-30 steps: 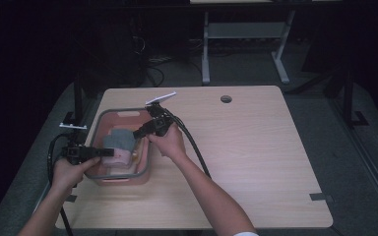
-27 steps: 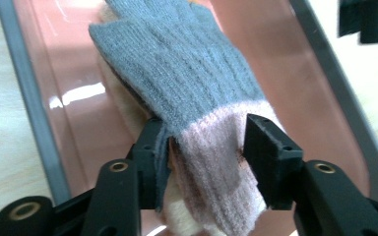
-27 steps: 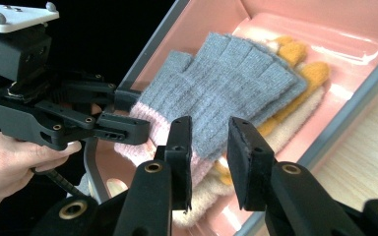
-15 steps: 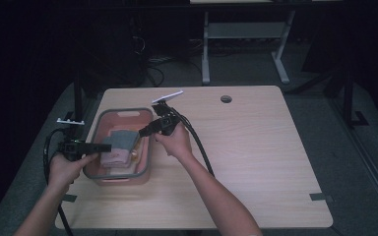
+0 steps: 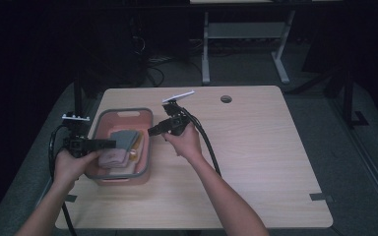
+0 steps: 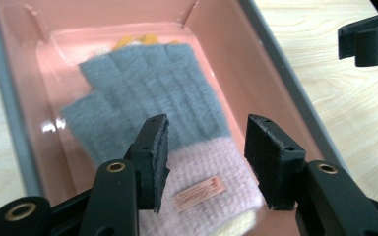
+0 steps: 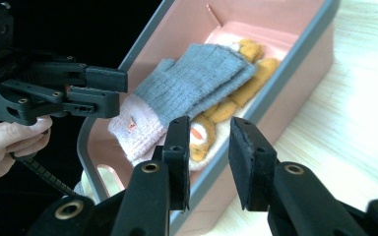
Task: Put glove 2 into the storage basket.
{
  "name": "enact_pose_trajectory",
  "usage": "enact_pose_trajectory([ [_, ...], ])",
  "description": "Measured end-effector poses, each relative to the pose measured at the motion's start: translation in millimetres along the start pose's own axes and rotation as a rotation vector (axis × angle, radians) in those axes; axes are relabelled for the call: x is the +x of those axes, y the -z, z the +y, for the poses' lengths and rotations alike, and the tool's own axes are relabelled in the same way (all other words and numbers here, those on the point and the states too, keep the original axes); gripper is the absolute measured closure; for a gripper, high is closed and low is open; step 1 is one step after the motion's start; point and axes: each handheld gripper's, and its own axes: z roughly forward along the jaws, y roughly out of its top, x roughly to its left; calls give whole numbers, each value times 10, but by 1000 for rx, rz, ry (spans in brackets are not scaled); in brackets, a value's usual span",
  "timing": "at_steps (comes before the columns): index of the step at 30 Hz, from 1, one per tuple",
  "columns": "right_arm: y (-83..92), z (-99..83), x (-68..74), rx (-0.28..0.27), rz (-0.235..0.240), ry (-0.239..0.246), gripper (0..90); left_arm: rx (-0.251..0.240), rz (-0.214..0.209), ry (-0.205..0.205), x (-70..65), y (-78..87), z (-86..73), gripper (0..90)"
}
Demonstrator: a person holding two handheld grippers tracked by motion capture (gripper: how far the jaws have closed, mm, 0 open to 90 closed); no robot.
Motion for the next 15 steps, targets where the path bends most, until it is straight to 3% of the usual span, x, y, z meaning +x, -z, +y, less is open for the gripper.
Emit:
enact_pose_trajectory([
  [10, 168, -61, -105, -17, -14, -10, 638, -56, -61, -13, -195, 2, 90, 488],
  [15, 264, -104, -183, -29, -30, -16, 605, -57, -80, -32, -303, -32, 122, 459],
])
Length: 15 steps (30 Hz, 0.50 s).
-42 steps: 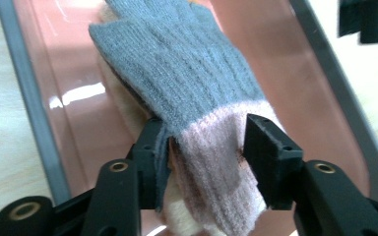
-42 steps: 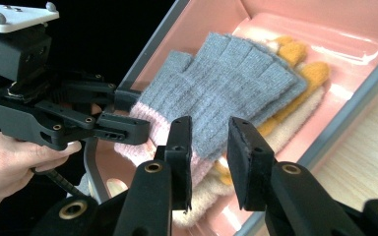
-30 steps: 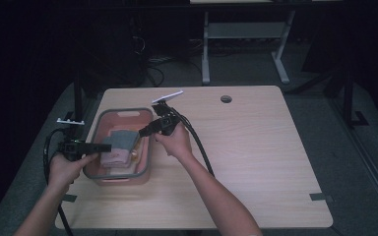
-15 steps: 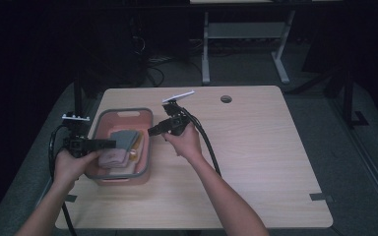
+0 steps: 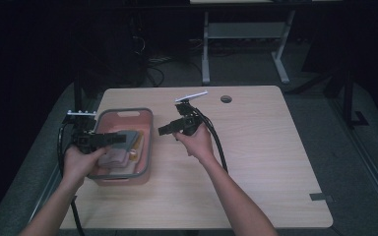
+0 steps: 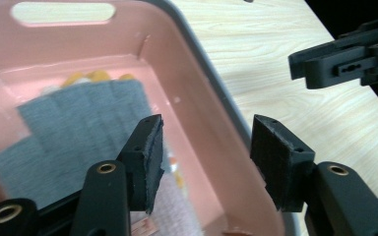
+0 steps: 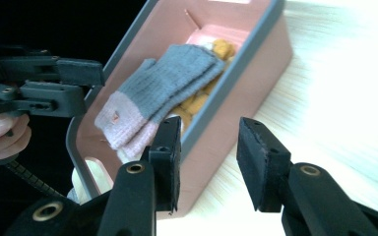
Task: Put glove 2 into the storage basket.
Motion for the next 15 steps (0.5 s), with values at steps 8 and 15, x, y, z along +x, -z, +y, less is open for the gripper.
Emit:
enact_pose_trajectory([
  [8, 133, -58, -105, -16, -24, -14, 570, 11, -20, -23, -122, -86, 27, 428],
  [15, 228, -105, -173, -19, -39, -14, 554, 8, -34, -43, -221, -146, 60, 403],
])
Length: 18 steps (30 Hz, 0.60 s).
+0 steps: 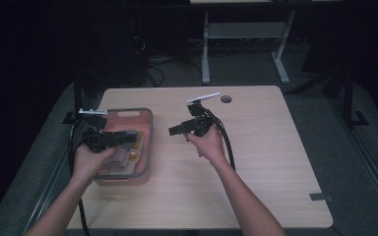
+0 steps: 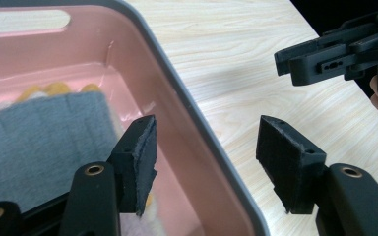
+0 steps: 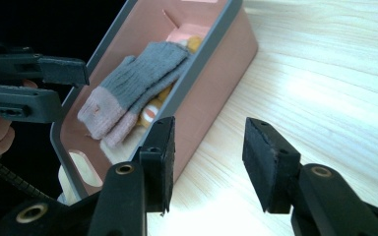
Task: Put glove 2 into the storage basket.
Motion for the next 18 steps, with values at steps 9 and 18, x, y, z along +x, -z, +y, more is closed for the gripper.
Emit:
enact_pose_trajectory([
  [9, 127, -46, -97, -10, -15, -11, 533, 3, -21, -19, -100, -94, 32, 382],
  [18, 212, -88, -184, -18, -29, -23, 515, 3, -45, -34, -182, -163, 66, 358],
])
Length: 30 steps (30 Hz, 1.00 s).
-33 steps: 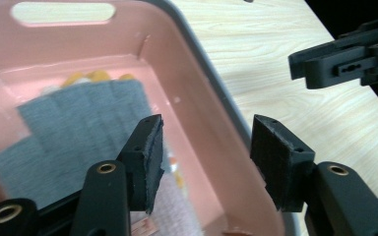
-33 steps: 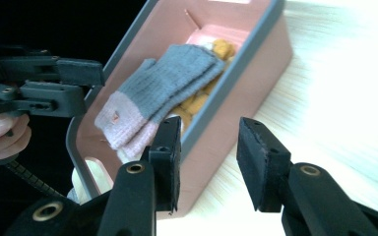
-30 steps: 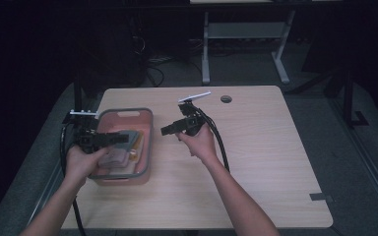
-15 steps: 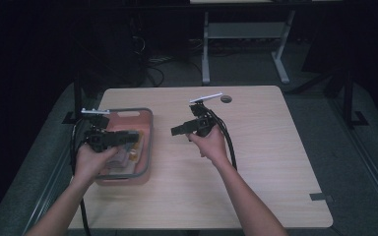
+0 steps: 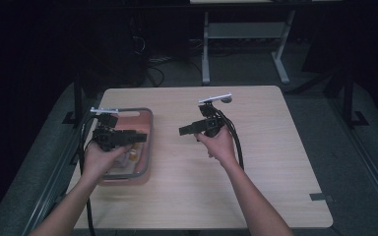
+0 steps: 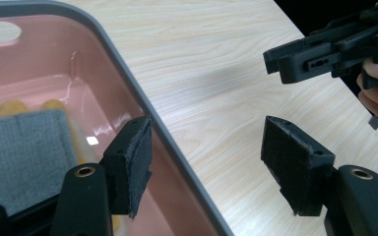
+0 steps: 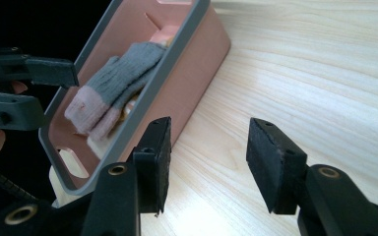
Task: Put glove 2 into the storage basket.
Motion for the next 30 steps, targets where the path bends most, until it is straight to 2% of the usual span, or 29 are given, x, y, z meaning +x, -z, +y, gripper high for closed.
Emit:
enact_pose_trajectory([
  [14, 187, -112, -181, -3, -26, -37, 502, 12, -38, -26, -186, -178, 62, 336],
  [16, 205, -132, -215, -11, -33, -28, 499, 15, -43, -31, -214, -205, 66, 335],
  [23, 295, -210, -294, -7, -46, -58, 490, 22, -60, -43, -308, -287, 73, 327],
  [30, 355, -276, -380, -16, -60, -60, 486, 33, -74, -56, -391, -379, 82, 317],
])
